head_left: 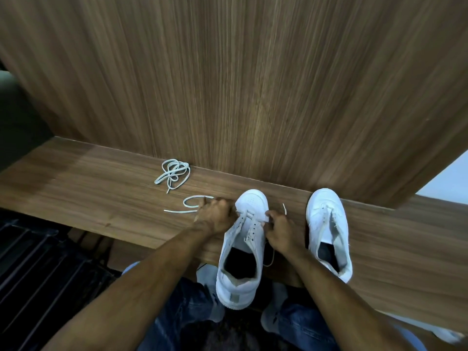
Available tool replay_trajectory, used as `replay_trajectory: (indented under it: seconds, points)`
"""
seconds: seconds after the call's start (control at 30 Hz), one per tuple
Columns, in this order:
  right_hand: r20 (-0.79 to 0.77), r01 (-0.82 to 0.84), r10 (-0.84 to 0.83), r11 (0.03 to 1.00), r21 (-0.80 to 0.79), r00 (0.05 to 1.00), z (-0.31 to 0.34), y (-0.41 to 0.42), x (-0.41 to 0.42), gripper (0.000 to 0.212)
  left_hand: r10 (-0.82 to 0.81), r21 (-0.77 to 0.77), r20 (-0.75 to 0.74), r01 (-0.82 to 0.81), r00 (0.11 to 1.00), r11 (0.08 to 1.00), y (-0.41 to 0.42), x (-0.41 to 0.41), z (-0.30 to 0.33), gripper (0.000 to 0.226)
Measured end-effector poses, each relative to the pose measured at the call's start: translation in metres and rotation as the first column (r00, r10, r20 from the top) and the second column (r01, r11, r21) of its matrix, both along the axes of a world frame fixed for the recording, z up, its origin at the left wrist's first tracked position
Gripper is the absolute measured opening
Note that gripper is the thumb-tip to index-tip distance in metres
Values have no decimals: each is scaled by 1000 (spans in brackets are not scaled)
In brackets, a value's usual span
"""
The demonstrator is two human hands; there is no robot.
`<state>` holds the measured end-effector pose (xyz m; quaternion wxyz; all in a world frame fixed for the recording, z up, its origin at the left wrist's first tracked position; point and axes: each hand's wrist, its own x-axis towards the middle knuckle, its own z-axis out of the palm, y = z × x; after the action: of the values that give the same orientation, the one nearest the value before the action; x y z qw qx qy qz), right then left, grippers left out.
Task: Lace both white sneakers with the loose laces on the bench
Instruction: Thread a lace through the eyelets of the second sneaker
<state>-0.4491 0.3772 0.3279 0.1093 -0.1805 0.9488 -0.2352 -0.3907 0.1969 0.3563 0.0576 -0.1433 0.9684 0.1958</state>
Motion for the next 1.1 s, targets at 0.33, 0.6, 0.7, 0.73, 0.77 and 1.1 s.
replay_trajectory:
  seconds: [0.33,0.6,0.7,0.73,0.77,1.1]
  points:
    - [495,266,31,814,-516,868,116,14,-24,19,430,832,-95,-166,898,529,-2,-21,96,30]
    - [273,148,147,558,-816,951,225,17,-21,15,420,803,-389,78,820,591,5,-39,172,14]
    - [254,140,185,477,-868,949,229,15,-13,18,276,493,-560,46,781,869,4,-38,159,22]
    - [267,154,197,453,-878,944,226,14,-9,19,229,350,-607,-3,761,937,6,-33,151,30]
    - [288,181,203,424,-888,936,223,12,-6,20,218,280,-663,-32,716,959,12,-25,143,31]
    - [475,426,169,262,-866,863,207,0,10,23,57,736,-513,404,856,544,78,7,76,22]
